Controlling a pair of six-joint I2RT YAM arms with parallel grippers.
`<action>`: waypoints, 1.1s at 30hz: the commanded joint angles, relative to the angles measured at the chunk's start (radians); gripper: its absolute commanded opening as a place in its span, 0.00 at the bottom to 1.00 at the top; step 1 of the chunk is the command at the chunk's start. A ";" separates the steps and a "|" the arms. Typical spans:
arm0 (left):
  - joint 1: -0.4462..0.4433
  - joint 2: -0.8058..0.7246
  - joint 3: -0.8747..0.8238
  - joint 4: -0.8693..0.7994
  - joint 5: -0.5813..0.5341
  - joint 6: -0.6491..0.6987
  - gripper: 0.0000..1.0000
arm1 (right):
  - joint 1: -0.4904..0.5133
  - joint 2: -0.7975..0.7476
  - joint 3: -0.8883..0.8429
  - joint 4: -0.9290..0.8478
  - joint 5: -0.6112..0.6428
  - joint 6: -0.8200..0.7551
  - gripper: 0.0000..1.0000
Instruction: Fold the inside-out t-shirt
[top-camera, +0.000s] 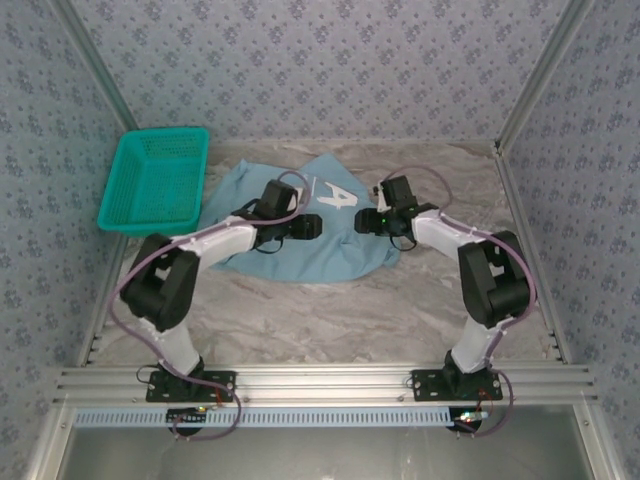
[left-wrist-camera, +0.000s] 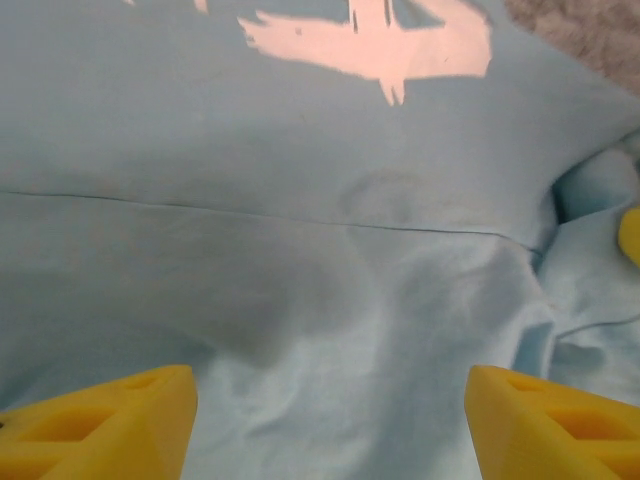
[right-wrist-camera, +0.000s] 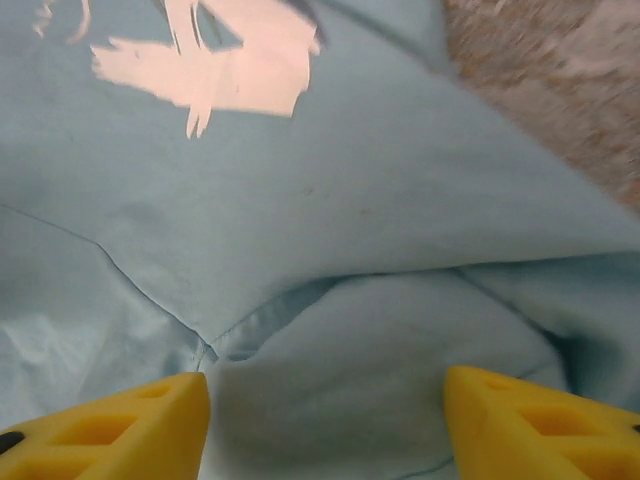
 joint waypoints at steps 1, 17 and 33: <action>-0.002 0.054 0.046 -0.042 -0.007 0.010 0.70 | 0.019 0.002 -0.010 -0.021 -0.031 -0.024 0.40; -0.031 0.031 0.045 -0.001 0.160 -0.023 0.70 | 0.096 -0.503 -0.398 0.004 -0.140 0.022 0.05; -0.092 0.297 0.332 -0.118 0.158 0.018 0.33 | -0.206 0.075 -0.012 0.141 -0.107 0.028 0.57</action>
